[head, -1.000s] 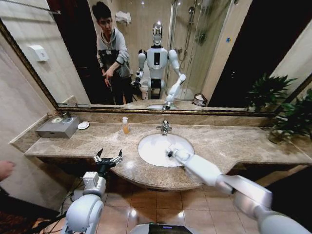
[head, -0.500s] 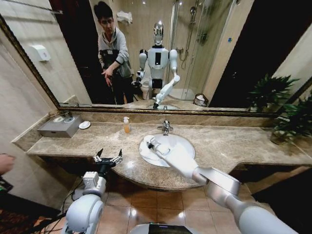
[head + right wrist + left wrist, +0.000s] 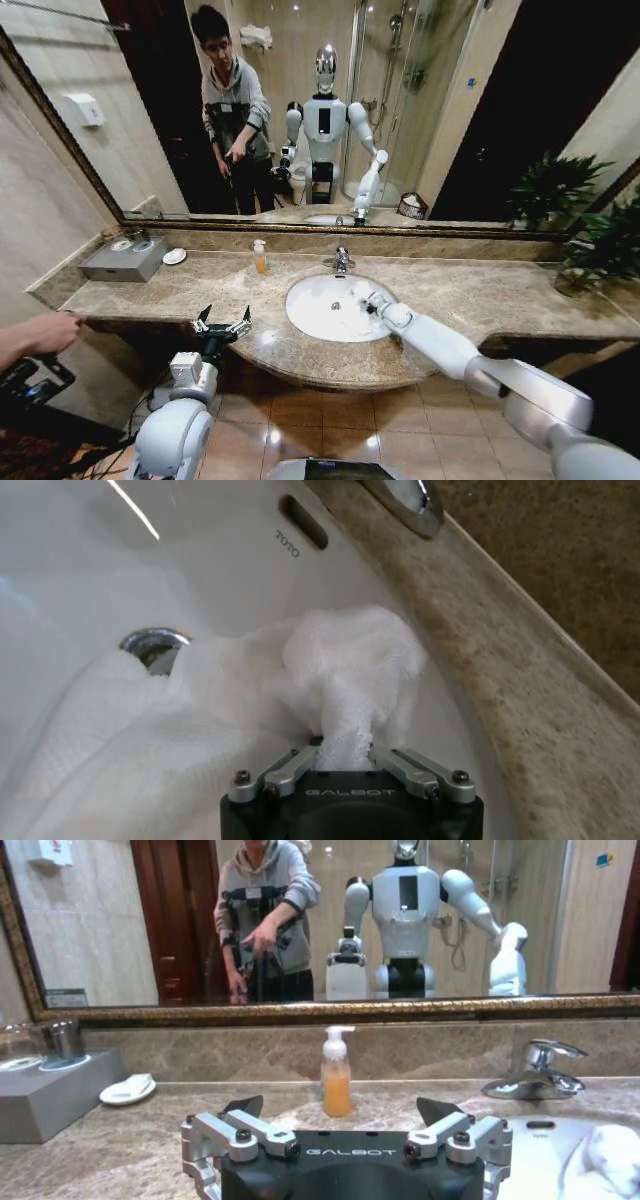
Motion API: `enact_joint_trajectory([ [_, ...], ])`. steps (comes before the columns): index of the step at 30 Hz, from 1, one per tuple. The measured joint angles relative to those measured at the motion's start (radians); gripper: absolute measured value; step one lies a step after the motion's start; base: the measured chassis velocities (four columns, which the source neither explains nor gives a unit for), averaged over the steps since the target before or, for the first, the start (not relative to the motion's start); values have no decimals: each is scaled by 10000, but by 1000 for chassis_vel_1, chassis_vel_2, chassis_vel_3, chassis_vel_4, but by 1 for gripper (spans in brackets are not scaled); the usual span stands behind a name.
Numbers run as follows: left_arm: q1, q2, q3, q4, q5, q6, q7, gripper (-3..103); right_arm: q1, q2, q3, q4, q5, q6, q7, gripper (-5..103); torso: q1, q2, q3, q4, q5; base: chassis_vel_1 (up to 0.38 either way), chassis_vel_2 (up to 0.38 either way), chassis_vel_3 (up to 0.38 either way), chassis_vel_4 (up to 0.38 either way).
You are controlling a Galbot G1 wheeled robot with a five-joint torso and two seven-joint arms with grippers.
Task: Pick up the towel from the sink counter and wipe the mirror surface.
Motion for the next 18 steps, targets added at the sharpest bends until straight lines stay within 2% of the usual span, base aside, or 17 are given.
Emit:
enact_joint_trajectory([
  [1,0,0,0,0,0,0,0,100,0,0,0,0,0,0,0,9,0,0,0,0,0,0,0,0,0],
  [3,-1,0,0,0,0,0,0,100,-64,459,-159,126,389,-304,133,9,5,-2,3,0,2,0,0,0,0],
  [5,-1,0,0,0,0,0,0,100,-106,886,-314,176,597,-440,217,9,5,-2,3,9,5,0,0,0,0],
  [6,-1,0,0,0,0,0,0,100,-106,886,-314,176,597,-440,217,9,5,-2,3,9,5,0,0,0,0],
  [8,-1,0,0,0,0,0,0,100,-89,1639,-639,122,861,-454,253,9,4,-2,3,13,1,0,0,0,0],
  [9,-1,0,0,0,0,0,0,100,-89,1639,-639,122,861,-454,253,9,4,-2,3,13,1,0,0,0,0],
  [10,0,0,0,0,0,0,0,100,-33,2170,-778,61,1148,-369,233,9,3,-2,3,15,1,0,0,0,0],
  [12,0,0,0,0,0,0,0,100,100,2787,-855,-34,1400,-226,227,9,1,-2,2,19,-1,0,0,0,0],
  [16,0,0,0,0,0,0,0,100,285,3123,-765,-207,1479,-52,260,9,1,-2,1,20,1,0,0,0,0],
  [18,0,0,1,0,0,0,0,100,332,3071,-679,-282,1474,-35,267,9,1,-2,1,17,1,0,0,0,0],
])
